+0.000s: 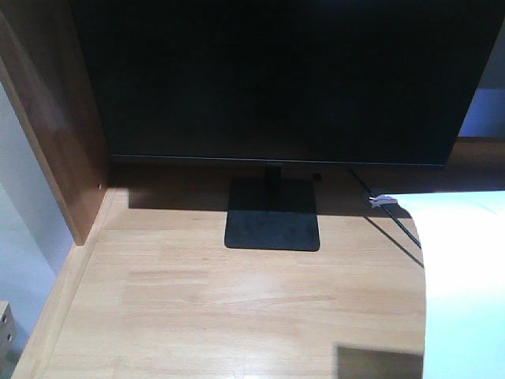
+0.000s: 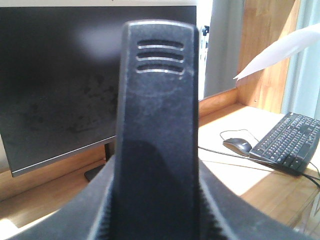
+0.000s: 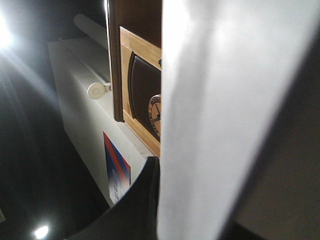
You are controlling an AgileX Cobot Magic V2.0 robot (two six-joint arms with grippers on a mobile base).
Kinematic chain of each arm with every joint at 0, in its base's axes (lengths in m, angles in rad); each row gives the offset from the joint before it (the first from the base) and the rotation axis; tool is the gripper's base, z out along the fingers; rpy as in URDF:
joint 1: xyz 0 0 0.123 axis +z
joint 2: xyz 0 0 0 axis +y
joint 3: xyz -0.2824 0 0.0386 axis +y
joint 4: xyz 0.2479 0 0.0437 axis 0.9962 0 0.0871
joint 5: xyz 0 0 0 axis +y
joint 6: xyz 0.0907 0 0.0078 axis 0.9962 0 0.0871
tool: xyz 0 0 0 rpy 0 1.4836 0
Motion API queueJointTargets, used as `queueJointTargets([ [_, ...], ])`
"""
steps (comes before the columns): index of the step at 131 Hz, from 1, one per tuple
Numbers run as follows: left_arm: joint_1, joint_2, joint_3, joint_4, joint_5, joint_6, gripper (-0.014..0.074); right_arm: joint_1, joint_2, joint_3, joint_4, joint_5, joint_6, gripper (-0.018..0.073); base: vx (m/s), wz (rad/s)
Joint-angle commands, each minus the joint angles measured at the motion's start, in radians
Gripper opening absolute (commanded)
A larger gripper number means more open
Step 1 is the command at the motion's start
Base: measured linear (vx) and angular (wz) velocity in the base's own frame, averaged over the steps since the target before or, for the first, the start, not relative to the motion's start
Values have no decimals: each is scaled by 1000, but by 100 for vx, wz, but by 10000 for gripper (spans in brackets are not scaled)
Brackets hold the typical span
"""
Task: Grab stapler and paper to desk for stapling
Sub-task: 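Approach the desk surface in front of the black monitor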
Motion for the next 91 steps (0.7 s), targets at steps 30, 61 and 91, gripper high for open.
queueJointTargets([
  [30,-3,19,-24,-17,-118,0,-6,-4,13,-25,-3,-44,-9,-7,0,0],
  [61,-3,19,-24,-17,-144,0,-6,-4,13,-25,-3,-44,-9,-7,0,0],
  [91,-3,110,-24,-16,-198,0,-6,-4,13,-25,-3,-44,-9,-7,0,0],
])
